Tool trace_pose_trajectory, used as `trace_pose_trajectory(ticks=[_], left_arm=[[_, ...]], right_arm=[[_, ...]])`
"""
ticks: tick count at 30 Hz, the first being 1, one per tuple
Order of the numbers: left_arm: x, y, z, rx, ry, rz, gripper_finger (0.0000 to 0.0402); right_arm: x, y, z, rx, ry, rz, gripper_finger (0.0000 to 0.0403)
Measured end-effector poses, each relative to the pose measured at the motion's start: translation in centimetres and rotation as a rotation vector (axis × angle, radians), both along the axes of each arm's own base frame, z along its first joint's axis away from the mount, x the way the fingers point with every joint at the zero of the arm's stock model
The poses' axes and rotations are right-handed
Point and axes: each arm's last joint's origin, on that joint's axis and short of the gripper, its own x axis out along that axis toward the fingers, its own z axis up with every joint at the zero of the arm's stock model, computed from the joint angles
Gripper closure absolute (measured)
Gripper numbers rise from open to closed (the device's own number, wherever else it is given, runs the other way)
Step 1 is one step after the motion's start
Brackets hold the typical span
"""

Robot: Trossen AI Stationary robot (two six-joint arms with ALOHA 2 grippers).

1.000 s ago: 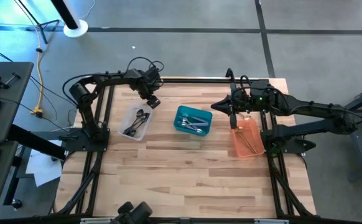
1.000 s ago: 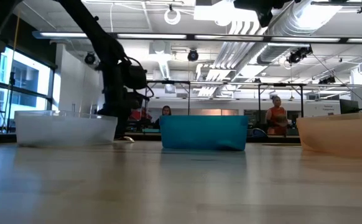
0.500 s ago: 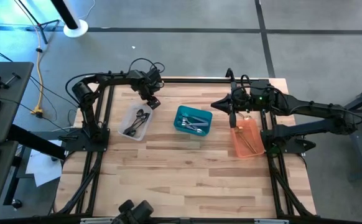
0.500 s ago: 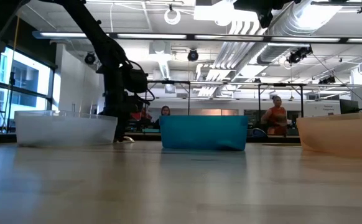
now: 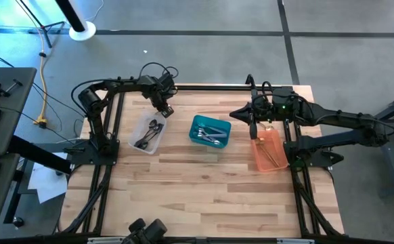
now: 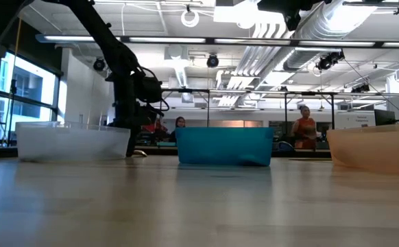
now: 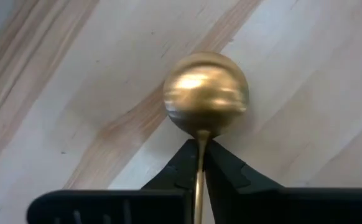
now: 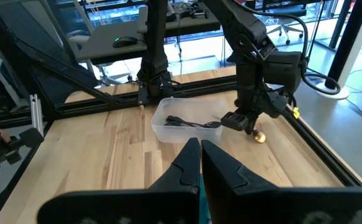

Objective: Sort silverware by color (type)
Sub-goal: Put the gold spoon into the orange bin

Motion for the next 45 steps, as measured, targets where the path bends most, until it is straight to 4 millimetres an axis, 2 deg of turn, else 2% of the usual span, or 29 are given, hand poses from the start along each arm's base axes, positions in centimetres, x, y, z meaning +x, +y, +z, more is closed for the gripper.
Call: trace_pose_trajectory(ticks=[15,23,29,36,41,45], left_arm=[[0.0,-0.1,0.4,0.01,-0.008,-0.022,0.0399],[0.5,0.3,3.4,0.068,-0.073,-0.024,0.0401],[0.6,0.5,6.9,0.156,-0.154,-0.023,0.0401],[0.3,-0.5,13.1,0.365,-0.383,-0.035,0.0401],[-0.1,-3.0,18.4,0.492,-0.627,-0.066,0.0401],[-0.7,-5.7,21.1,0.568,-0.803,-0.098,0.0401]], right_arm=[[0.0,0.0,0.0,0.0,0.0,0.0,0.0403],[0.0,0.0,0.0,0.001,0.001,0.0,0.0403],[0.0,0.0,0.0,0.001,0.002,0.0,0.0403],[0.0,0.0,0.0,0.001,0.002,0.001,0.0403],[0.0,0.0,0.0,0.003,0.002,0.009,0.0403],[0.0,0.0,0.0,0.001,0.002,0.009,0.0403]])
